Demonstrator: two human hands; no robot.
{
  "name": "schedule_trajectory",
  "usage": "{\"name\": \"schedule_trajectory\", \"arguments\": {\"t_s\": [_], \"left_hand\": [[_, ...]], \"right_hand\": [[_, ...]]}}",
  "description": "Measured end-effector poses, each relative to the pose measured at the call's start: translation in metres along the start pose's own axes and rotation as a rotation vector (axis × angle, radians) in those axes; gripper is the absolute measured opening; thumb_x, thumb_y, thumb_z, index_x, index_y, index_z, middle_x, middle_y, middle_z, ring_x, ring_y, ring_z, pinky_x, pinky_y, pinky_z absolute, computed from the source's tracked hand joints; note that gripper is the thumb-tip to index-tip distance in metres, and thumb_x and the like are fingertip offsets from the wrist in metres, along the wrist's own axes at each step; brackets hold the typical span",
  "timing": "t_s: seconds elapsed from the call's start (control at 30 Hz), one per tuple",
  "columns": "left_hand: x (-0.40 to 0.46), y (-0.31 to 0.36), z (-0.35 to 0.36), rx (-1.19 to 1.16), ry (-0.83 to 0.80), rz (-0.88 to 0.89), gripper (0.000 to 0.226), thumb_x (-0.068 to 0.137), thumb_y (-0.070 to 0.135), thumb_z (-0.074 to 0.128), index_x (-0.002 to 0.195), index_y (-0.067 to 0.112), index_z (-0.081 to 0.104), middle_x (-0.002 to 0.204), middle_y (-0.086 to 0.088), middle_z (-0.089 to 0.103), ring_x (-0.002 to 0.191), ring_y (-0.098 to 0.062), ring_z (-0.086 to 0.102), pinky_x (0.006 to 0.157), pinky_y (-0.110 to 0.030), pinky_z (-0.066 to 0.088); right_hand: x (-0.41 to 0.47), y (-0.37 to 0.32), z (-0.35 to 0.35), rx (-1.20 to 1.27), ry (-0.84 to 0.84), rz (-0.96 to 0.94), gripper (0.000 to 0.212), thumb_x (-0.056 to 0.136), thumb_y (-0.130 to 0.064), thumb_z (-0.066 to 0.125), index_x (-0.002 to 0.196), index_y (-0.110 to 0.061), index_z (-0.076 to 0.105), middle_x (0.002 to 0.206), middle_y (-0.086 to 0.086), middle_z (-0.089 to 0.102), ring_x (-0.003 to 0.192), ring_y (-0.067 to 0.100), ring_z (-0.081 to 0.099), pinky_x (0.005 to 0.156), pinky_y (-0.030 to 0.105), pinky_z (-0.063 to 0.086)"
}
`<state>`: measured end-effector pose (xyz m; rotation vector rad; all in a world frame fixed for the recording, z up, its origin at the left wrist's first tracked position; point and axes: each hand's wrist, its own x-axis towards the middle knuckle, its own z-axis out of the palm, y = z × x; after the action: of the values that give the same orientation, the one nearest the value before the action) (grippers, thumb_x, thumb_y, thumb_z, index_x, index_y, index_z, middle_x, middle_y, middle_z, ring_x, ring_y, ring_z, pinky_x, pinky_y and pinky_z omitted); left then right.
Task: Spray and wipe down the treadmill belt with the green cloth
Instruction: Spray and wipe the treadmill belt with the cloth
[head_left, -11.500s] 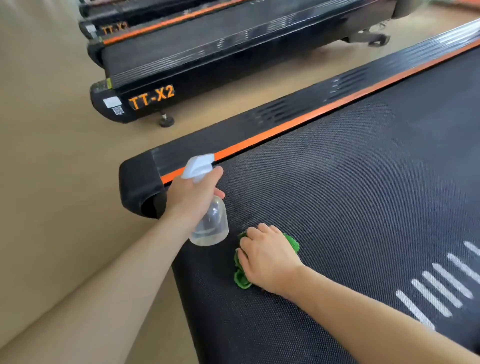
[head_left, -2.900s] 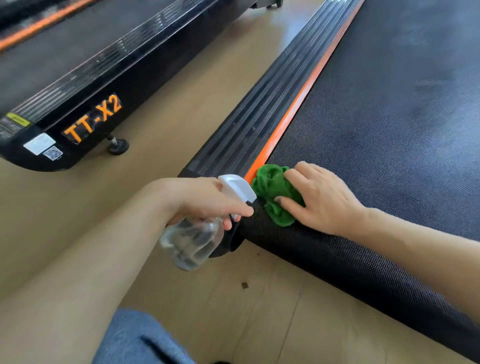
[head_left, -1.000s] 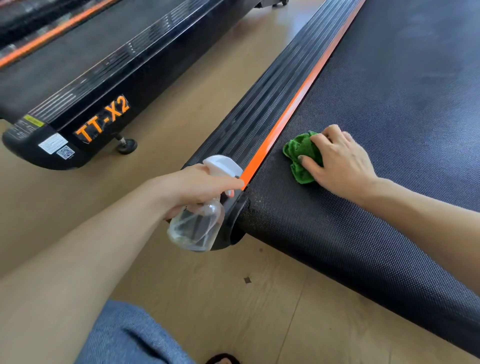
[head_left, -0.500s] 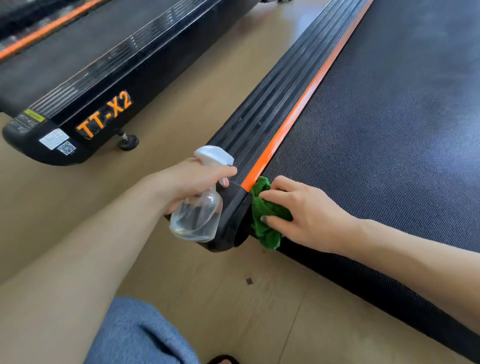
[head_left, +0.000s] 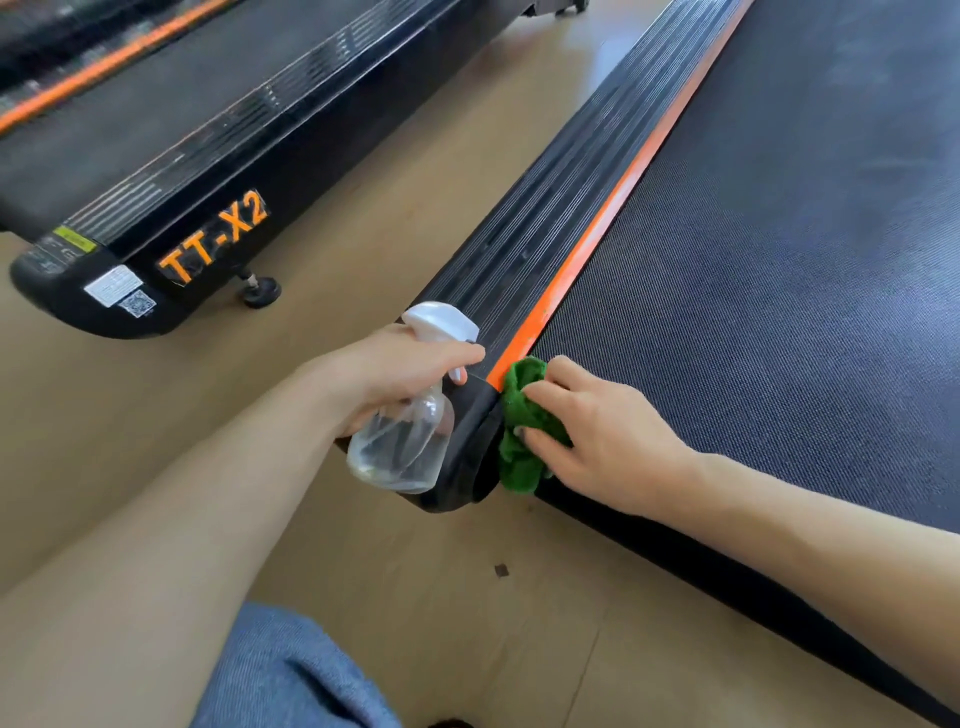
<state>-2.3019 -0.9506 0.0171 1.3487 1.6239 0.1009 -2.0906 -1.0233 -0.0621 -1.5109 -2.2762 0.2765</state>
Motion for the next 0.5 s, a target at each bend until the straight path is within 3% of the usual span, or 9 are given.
{"name": "schedule_trajectory", "arguments": {"t_s": [0.07,0.13,0.2,0.27,0.33,0.4,0.5], "left_hand": [[0.0,-0.001,0.001,-0.01,0.01,0.001,0.041,0.089,0.055,0.07,0.095,0.015,0.073,0.084,-0.004,0.054,0.071,-0.022,0.056,0.09,-0.04,0.059],[-0.001,0.0,0.003,-0.002,0.011,0.001,0.044,0.088,0.056,0.07,0.099,0.014,0.073,0.085,-0.005,0.055,0.068,-0.022,0.055,0.091,-0.04,0.06],[-0.002,0.003,0.004,0.01,0.011,-0.001,0.046,0.091,0.054,0.068,0.105,0.011,0.072,0.083,-0.006,0.054,0.064,-0.021,0.054,0.085,-0.035,0.058],[-0.002,0.004,0.003,0.032,0.009,0.004,0.046,0.093,0.052,0.066,0.109,0.009,0.07,0.084,-0.006,0.054,0.063,-0.02,0.054,0.078,-0.032,0.054],[-0.003,0.005,0.005,0.047,0.006,0.015,0.047,0.091,0.055,0.067,0.105,0.011,0.071,0.089,-0.007,0.054,0.066,-0.022,0.054,0.076,-0.032,0.051],[-0.001,0.006,0.006,0.056,0.015,0.012,0.047,0.089,0.057,0.068,0.102,0.012,0.072,0.091,-0.006,0.055,0.069,-0.024,0.054,0.08,-0.034,0.053],[0.001,0.003,0.005,0.046,0.017,0.001,0.044,0.089,0.056,0.068,0.101,0.014,0.073,0.09,-0.005,0.057,0.071,-0.024,0.057,0.086,-0.037,0.056]], "right_hand": [[-0.013,-0.003,-0.014,0.028,-0.104,-0.086,0.045,0.092,-0.055,0.039,0.108,-0.02,0.063,0.099,-0.007,0.045,0.067,0.013,0.046,0.06,0.038,0.053],[-0.022,0.001,-0.028,0.019,-0.227,-0.216,0.043,0.092,-0.055,0.041,0.114,-0.025,0.063,0.102,-0.009,0.044,0.068,0.008,0.044,0.061,0.031,0.052],[-0.017,0.013,-0.035,-0.011,-0.156,-0.244,0.041,0.092,-0.053,0.044,0.117,-0.026,0.063,0.104,-0.009,0.046,0.072,0.009,0.049,0.061,0.03,0.053],[-0.003,0.022,-0.031,0.016,0.064,-0.047,0.041,0.092,-0.049,0.05,0.118,-0.021,0.063,0.105,-0.003,0.05,0.079,0.02,0.058,0.063,0.034,0.055],[0.004,0.021,-0.012,-0.037,0.173,0.093,0.04,0.092,-0.045,0.053,0.117,-0.015,0.063,0.105,0.003,0.051,0.08,0.028,0.06,0.061,0.037,0.053],[-0.003,0.011,0.004,-0.078,0.16,0.033,0.041,0.091,-0.045,0.049,0.113,-0.014,0.064,0.103,0.004,0.052,0.076,0.028,0.058,0.057,0.037,0.052],[-0.02,0.0,-0.001,-0.14,0.034,-0.208,0.036,0.092,-0.041,0.048,0.107,-0.013,0.064,0.1,0.005,0.051,0.072,0.024,0.052,0.059,0.038,0.05]]}}
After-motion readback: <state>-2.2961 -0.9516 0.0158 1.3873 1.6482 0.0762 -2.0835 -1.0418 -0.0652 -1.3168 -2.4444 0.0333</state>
